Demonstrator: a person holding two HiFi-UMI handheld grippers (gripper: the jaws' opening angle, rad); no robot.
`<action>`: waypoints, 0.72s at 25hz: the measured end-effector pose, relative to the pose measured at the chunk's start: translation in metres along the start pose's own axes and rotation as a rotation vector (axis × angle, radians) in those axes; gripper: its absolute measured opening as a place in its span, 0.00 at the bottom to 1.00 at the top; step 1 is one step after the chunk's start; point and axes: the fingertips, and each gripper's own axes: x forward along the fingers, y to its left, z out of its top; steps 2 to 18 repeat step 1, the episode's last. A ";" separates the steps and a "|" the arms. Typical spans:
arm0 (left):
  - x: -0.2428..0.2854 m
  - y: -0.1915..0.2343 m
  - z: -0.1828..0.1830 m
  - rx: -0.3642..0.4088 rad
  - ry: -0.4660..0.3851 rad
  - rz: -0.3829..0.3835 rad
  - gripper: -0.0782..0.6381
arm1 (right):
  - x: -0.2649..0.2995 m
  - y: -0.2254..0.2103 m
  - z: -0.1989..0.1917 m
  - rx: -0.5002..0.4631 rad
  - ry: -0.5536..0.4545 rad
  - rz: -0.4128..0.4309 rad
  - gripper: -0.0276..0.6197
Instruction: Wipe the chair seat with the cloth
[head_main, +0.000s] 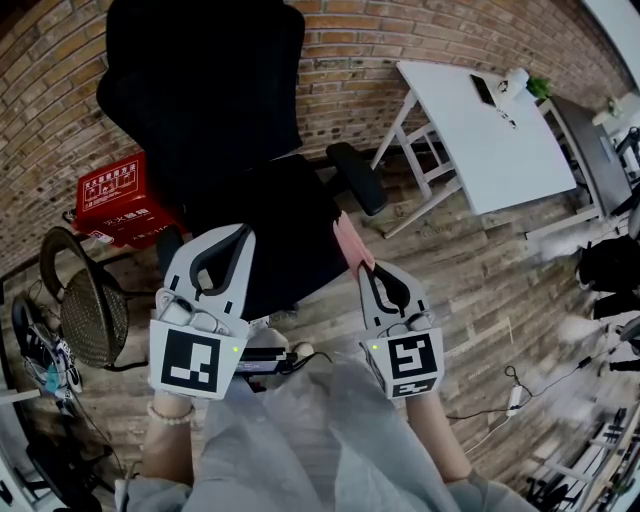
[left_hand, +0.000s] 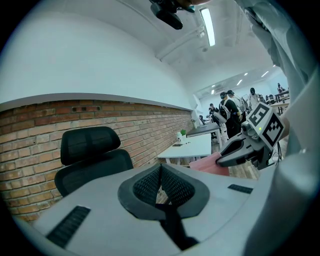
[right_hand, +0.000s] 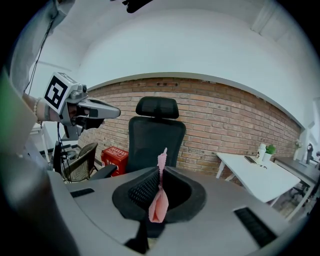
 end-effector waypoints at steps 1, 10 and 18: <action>0.000 0.000 0.000 -0.002 0.001 0.000 0.13 | 0.001 0.000 0.000 0.000 0.001 0.000 0.12; 0.000 0.000 0.000 -0.002 0.001 0.000 0.13 | 0.001 0.000 0.000 0.000 0.001 0.000 0.12; 0.000 0.000 0.000 -0.002 0.001 0.000 0.13 | 0.001 0.000 0.000 0.000 0.001 0.000 0.12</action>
